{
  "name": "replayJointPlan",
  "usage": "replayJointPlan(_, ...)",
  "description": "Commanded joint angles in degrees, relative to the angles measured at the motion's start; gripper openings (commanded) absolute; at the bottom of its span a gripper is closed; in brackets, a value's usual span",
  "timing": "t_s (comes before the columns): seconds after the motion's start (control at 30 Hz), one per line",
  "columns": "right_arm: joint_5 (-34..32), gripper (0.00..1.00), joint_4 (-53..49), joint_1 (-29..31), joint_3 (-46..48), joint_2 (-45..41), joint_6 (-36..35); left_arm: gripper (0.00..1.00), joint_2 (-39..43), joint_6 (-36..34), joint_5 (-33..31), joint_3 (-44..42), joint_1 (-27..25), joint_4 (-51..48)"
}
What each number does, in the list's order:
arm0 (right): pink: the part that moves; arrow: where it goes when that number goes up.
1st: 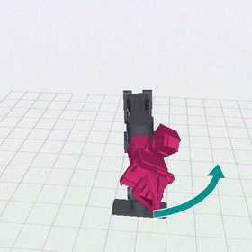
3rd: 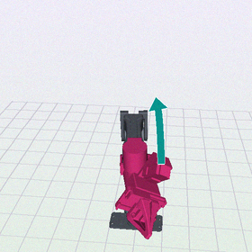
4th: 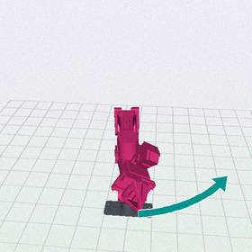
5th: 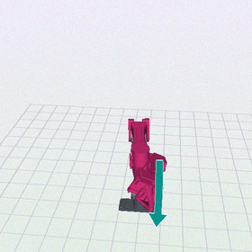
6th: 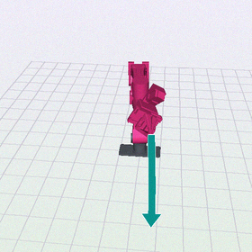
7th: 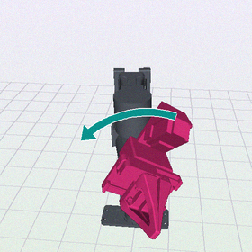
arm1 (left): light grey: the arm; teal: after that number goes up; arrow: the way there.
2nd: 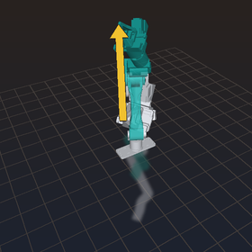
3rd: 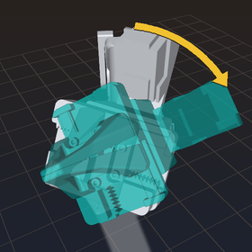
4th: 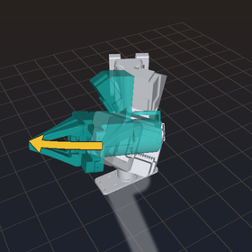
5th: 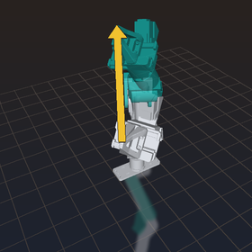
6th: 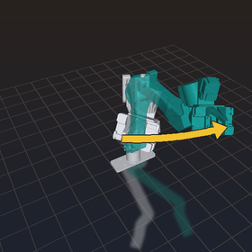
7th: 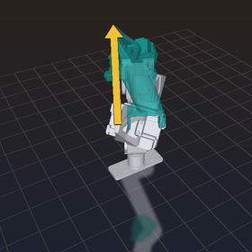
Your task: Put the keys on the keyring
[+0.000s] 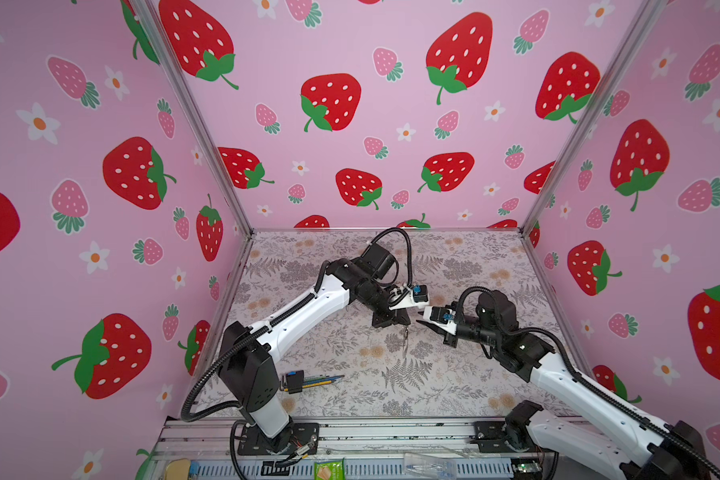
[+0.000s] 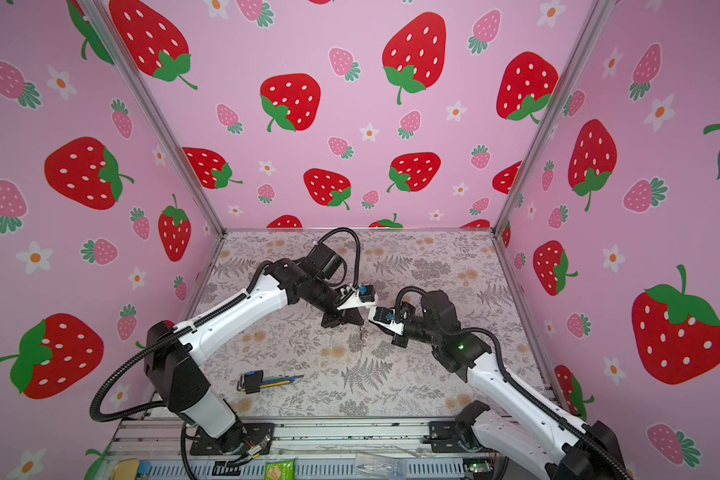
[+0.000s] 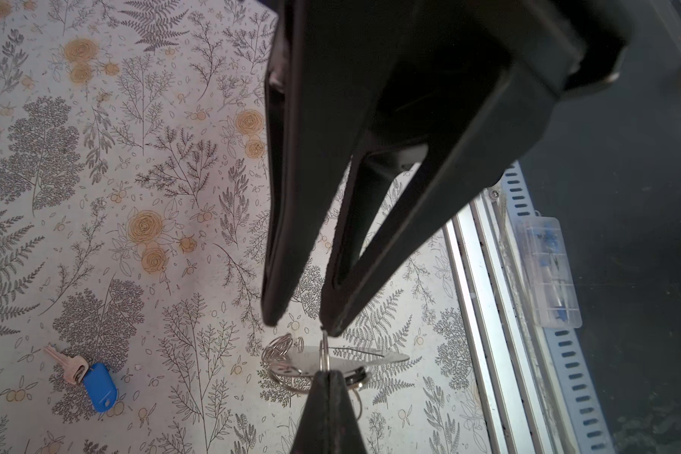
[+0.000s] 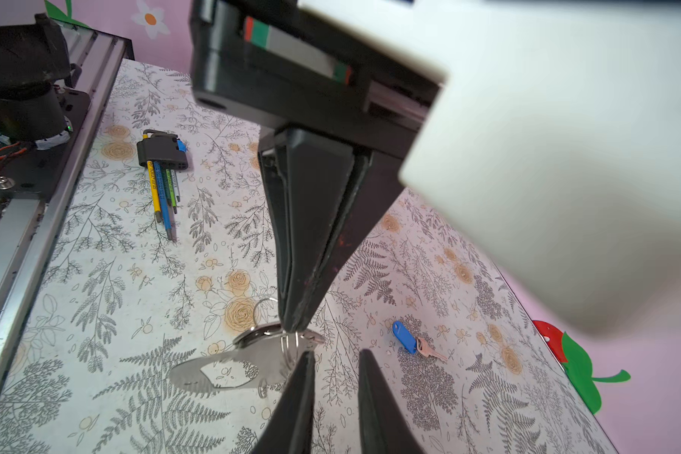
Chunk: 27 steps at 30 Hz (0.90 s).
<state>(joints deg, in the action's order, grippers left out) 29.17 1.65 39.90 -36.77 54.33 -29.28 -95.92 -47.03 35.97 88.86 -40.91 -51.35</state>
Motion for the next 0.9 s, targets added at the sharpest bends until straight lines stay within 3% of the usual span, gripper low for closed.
replayJointPlan(0.0, 2.90, 0.22, 0.26, 0.18, 0.21, 0.31, -0.72, 0.00, -0.81, 0.52, 0.62, 4.47, -0.31, -4.30)
replayJointPlan(0.47, 2.63, 0.21, -0.16, 0.32, 0.21, 2.44, 0.25, 0.00, -3.97, 1.06, -0.58, 9.77, -1.37, -8.84)
replayJointPlan(0.87, 2.04, 0.13, -0.36, 0.35, -0.04, 3.86, 1.15, 0.00, -4.50, -0.17, -0.55, 11.19, -2.01, -9.82)
